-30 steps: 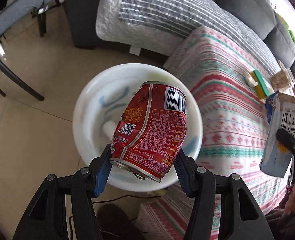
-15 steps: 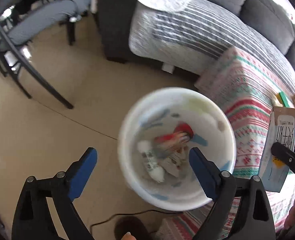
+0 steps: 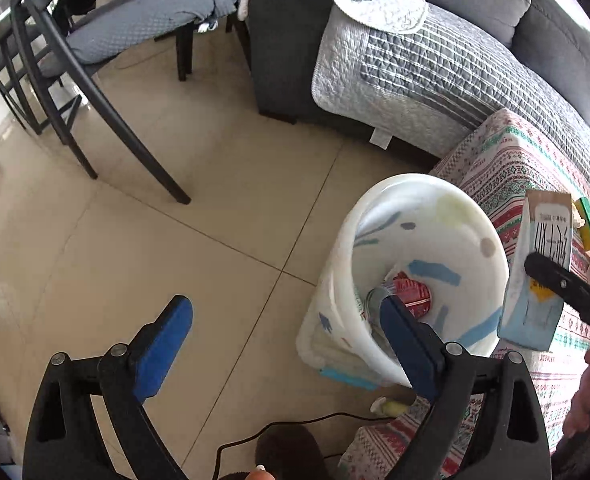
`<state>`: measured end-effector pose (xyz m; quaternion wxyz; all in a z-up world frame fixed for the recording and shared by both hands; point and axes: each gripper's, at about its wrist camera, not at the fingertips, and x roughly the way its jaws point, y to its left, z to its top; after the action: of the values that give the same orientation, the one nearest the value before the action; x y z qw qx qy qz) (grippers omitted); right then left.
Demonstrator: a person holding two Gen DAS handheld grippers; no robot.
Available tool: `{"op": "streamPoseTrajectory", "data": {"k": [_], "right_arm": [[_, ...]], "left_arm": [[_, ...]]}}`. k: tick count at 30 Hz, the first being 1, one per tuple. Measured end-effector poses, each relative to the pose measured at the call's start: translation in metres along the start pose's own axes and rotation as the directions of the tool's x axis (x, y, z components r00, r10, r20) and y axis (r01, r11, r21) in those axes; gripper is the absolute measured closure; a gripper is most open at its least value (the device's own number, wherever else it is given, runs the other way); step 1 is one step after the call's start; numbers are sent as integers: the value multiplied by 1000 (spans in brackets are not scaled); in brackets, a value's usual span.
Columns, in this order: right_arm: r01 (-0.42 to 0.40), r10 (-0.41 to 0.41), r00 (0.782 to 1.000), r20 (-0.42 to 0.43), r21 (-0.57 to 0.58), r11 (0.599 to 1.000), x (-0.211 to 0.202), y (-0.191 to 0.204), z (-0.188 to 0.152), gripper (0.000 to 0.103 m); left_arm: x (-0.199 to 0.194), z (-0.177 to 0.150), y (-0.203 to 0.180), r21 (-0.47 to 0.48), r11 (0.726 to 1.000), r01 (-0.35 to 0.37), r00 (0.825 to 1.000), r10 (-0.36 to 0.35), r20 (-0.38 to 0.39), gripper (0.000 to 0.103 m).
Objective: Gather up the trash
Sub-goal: 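Drop the milk carton into the bin with the right tool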
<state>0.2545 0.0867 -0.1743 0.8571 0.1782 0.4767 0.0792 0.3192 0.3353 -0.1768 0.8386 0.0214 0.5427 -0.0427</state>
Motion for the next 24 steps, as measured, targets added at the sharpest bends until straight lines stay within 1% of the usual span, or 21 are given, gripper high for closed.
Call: {"op": "streamPoseTrajectory", "data": {"k": [4, 5, 6, 7, 9, 12, 15, 19, 22, 24], "right_arm": [[-49, 50, 998, 27, -4, 999, 5, 5, 3, 59], [-59, 60, 998, 35, -3, 998, 4, 5, 2, 50], [-64, 64, 997, 39, 3, 998, 2, 5, 1, 36], [-63, 62, 997, 48, 4, 998, -3, 6, 0, 32], [-43, 44, 998, 52, -8, 999, -13, 7, -1, 32], [5, -4, 998, 69, -9, 1000, -39, 0, -2, 30], [62, -62, 993, 104, 2, 998, -72, -14, -7, 21], [151, -158, 975, 154, 55, 987, -119, -46, -13, 21], [201, -219, 957, 189, 113, 973, -154, -78, -22, 18], [244, -274, 941, 199, 161, 956, -176, -102, -28, 18]], "left_arm": [[-6, -2, -2, 2, 1000, 9, 1000, -9, 8, 7], [-7, -2, -5, 6, 1000, 12, 1000, -12, 10, 7], [-9, -2, -9, 11, 1000, 18, 1000, -18, 12, 7], [-10, -2, -12, 18, 1000, 23, 1000, -24, 15, 7], [-14, -2, -22, 35, 999, 29, 999, -29, 21, 7], [-21, -3, -38, 53, 997, 55, 998, -56, 25, 7], [-29, -5, -61, 86, 993, 86, 996, -89, 30, 7], [-40, -8, -97, 131, 985, 116, 992, -122, 38, 7], [-50, -11, -131, 170, 974, 147, 987, -157, 46, 7], [-56, -14, -152, 194, 967, 164, 983, -176, 48, 7]]}}
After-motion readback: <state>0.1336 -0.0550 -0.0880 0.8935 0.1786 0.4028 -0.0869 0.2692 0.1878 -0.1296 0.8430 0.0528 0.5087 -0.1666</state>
